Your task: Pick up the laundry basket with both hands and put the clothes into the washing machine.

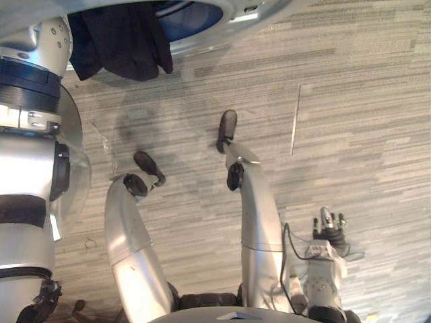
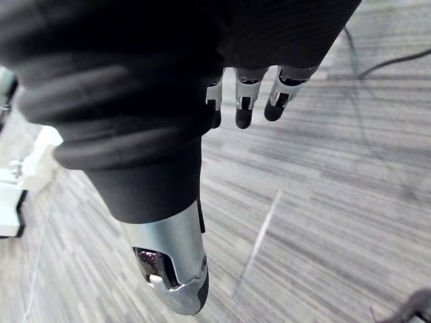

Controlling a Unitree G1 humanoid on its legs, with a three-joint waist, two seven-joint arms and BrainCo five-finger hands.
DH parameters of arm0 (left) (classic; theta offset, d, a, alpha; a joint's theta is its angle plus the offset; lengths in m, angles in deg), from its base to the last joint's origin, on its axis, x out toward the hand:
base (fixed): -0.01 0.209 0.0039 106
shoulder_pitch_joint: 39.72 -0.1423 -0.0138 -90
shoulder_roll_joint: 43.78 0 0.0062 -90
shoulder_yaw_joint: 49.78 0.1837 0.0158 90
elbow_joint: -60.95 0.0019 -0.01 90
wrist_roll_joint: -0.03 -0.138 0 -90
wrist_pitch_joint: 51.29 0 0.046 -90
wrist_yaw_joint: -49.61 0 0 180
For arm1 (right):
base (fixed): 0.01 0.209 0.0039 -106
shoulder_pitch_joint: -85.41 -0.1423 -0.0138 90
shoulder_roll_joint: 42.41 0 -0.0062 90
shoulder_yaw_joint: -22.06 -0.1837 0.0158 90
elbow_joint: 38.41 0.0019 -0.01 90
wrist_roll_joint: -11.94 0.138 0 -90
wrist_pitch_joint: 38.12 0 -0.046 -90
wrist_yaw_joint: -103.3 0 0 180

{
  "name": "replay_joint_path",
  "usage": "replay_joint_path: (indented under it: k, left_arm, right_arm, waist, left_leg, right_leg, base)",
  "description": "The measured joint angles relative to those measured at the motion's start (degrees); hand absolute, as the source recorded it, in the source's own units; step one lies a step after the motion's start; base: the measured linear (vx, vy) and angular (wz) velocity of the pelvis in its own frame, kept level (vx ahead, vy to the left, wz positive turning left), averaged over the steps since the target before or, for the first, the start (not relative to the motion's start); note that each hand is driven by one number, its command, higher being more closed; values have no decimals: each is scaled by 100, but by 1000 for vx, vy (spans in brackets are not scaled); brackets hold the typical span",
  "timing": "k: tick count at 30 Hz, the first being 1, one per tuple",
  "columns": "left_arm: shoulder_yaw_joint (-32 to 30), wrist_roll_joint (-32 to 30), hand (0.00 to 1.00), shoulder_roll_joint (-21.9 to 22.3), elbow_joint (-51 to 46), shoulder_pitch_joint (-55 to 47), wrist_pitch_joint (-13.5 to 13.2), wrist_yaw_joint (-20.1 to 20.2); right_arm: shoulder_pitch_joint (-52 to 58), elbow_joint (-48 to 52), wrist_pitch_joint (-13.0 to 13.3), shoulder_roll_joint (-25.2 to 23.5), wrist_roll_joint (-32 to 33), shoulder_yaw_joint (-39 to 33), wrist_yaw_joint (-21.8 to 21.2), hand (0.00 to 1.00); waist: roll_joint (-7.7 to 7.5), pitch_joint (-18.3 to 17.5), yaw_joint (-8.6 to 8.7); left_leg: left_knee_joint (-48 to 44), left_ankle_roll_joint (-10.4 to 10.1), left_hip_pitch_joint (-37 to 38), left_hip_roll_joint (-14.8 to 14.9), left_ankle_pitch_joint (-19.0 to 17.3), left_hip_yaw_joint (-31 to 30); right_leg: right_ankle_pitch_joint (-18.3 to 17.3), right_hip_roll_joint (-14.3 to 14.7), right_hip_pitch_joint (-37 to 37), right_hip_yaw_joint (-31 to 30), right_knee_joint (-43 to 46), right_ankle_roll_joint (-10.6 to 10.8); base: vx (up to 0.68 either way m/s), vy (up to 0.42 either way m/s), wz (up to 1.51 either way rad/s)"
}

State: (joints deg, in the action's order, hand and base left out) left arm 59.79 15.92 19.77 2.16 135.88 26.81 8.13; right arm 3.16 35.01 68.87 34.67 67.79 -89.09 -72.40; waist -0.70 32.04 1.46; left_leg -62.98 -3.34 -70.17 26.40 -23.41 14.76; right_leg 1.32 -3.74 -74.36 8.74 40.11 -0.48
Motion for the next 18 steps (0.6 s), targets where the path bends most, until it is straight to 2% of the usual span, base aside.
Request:
replay_joint_path:
  k: [1, 2, 3, 4, 5, 6, 7, 8, 10, 15, 17, 18]
  left_arm:
    - [355, -1107, 0, -201, -163, -1, 332, -369]
    - [708, -2101, 0, -385, -332, -1, 637, -534]
    - [841, -2686, 0, -424, -367, 0, 810, -534]
    - [1002, -3537, 0, -423, -364, 2, 1076, -440]
    - [1049, -4005, 0, -421, -348, 9, 1291, -209]
    - [1045, -4287, 0, -414, -299, 73, 1505, 119]
    - [978, -4323, 0, -392, -207, 152, 1565, 377]
    - [896, -4326, 0, -318, -92, 196, 1574, 506]
    - [338, -3854, 0, -236, 169, 258, 1469, 1071]
    - [-1004, -2549, 0, 44, 29, 83, 990, 1540]
    - [-1413, -1125, 0, 94, -449, -295, 652, 1745]
    - [-1515, -636, 0, 104, -708, -491, 557, 1830]
  right_arm:
    - [51, -1, 142, 22, 5, 2, 0, 0]
    - [46, -6, 259, 27, 19, 16, -4, 0]
    - [27, -10, 312, 29, 43, 34, -9, 0]
    - [-32, -17, 395, 30, 114, 84, -18, 0]
    - [-96, -14, 468, 31, 189, 143, -39, 0]
    - [-209, -16, 505, 27, 292, 243, -45, 0]
    - [-247, -12, 511, 20, 301, 321, -65, 0]
    - [-254, -12, 511, -2, 307, 346, -77, 0]
    - [-253, -24, 390, -82, 388, 424, -206, 0]
    - [-254, -36, 268, -262, 448, 424, -253, 0]
    - [-265, -22, 208, -333, 444, 492, -238, 0]
    - [-275, -8, 188, -363, 443, 509, -237, 0]
  waist:
    - [0, 0, -21]
    - [-1, 1, -40]
    - [-1, 1, -59]
    - [-1, 1, -81]
    - [-1, 1, -71]
    - [-4, 2, -45]
    - [-10, 4, -45]
    - [-10, 4, -46]
    - [-12, 5, 102]
    - [-12, 5, 215]
    - [-11, 5, 256]
    - [-10, 4, 274]
  left_leg:
    - [0, 23, -85, -1, 13, -48]
    - [11, 79, -149, -4, 44, -50]
    - [18, 90, -165, -8, 50, -51]
    - [31, 123, -173, -30, 68, -39]
    - [72, 153, -172, -62, 85, -16]
    - [135, 211, -175, -96, 118, 41]
    - [180, 252, -180, -100, 145, 89]
    - [210, 271, -183, -115, 169, 115]
    - [285, 343, -253, -130, 237, 167]
    - [321, 328, -320, -88, 300, 166]
    - [376, 299, -326, -91, 365, 98]
    - [416, 286, -323, -99, 405, 72]
  right_leg:
    - [74, 1, 0, 47, -105, 2]
    - [136, -10, 1, 96, -198, 10]
    - [173, -12, 1, 100, -245, 18]
    - [245, -20, 8, 98, -321, 20]
    - [289, -47, 8, 93, -366, 29]
    - [371, -83, 16, 88, -472, 48]
    - [457, -84, 30, 82, -591, 61]
    - [521, -84, 40, 69, -681, 83]
    - [703, -80, 84, 71, -1032, 188]
    - [861, -92, 149, 183, -1344, 281]
    - [867, -94, 182, 268, -1342, 253]
    - [858, -98, 202, 305, -1342, 240]
  base:
    - [-51, 66, -1]
    - [-52, 66, -3]
    - [-56, 64, -3]
    - [-62, 60, 1]
    - [-82, 64, 6]
    - [-77, 44, 7]
    - [-71, 27, 3]
    - [-80, 18, -6]
    - [-102, 19, -9]
    - [-82, 1, -11]
    - [-46, -29, 8]
    - [-41, -45, 17]
